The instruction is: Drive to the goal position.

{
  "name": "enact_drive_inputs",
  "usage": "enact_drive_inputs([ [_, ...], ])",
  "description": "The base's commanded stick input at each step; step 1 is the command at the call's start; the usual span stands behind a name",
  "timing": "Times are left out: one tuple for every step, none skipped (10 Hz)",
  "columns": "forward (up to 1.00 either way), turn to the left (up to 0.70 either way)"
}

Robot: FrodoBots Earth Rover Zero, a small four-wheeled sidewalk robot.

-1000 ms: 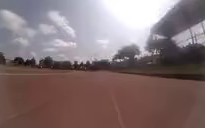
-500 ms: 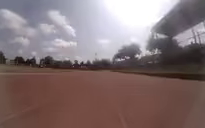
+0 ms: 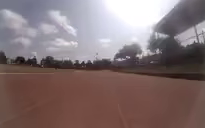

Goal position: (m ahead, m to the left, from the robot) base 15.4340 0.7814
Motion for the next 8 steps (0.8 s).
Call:
enact_drive_inputs([
  [0.70,-0.35],
  [0.70,-0.35],
  [0.70,-0.35],
  [0.70,-0.35],
  [0.70,-0.35],
  [0.70,-0.35],
  [0.70,-0.35],
  [0.70,-0.35],
])
